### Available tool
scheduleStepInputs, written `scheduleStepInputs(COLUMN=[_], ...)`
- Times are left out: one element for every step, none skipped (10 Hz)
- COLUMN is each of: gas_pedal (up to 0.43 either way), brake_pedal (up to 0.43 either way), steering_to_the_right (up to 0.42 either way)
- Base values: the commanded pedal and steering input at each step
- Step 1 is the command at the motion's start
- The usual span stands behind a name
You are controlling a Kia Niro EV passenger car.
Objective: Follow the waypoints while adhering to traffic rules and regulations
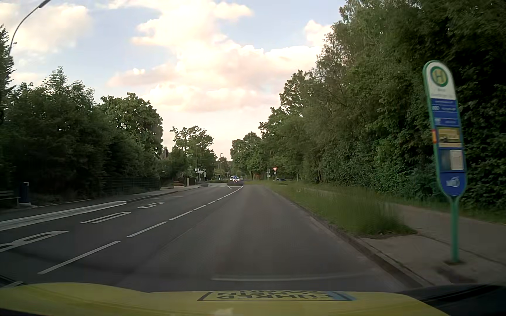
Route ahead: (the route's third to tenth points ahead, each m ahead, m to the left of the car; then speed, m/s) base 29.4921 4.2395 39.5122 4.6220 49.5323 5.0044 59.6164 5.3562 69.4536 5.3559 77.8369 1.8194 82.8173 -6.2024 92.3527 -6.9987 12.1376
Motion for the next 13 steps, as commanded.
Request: scheduleStepInputs(gas_pedal=[0.000,0.000,0.000,0.000,0.000,0.000,0.000,0.000,0.000,0.000,0.000,0.000,0.000], brake_pedal=[0.000,0.000,0.000,0.000,0.000,0.000,0.000,0.000,0.000,0.000,0.000,0.000,0.000], steering_to_the_right=[-0.007,-0.006,-0.006,-0.006,-0.006,-0.006,-0.006,-0.006,-0.006,-0.006,-0.006,-0.005,-0.006])
